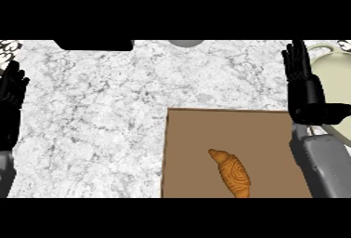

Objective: Pick the croissant from the tray and place it in the pot

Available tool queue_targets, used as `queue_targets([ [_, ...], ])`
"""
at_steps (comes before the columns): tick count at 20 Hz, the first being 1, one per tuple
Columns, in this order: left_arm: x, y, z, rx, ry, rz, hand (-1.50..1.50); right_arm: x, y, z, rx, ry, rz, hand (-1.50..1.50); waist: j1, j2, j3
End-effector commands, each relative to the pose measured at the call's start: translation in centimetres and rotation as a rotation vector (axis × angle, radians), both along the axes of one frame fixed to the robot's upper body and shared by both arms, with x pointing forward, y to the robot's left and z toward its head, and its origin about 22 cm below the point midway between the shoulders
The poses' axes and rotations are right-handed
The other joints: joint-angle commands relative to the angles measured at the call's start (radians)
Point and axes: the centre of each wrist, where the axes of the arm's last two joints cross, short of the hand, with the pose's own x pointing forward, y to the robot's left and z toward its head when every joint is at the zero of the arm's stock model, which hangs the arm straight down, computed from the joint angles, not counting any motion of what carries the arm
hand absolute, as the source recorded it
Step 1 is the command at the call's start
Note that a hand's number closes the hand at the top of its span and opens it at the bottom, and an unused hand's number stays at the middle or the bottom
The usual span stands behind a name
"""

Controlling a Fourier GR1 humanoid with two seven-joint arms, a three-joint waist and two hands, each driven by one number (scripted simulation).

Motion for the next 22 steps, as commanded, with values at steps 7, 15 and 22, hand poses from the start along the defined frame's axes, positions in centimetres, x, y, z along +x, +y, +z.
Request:
queue_targets([
  [7,1.1,-3.8,-1.0,-0.176,0.031,-0.125,0.0,2.2,1.3,7.8,-0.796,-0.192,0.516,1.5,0.03,-0.047,-0.034],
  [15,0.0,-5.6,-0.4,-0.282,0.039,-0.139,0.0,3.6,-3.0,-1.0,-0.48,-0.197,0.762,-1.5,0.002,-0.024,0.003],
  [22,1.6,-4.7,-1.0,-0.281,0.038,-0.117,0.0,2.2,-0.9,6.8,-0.796,-0.095,0.976,-1.5,-0.031,-0.033,0.0],
])
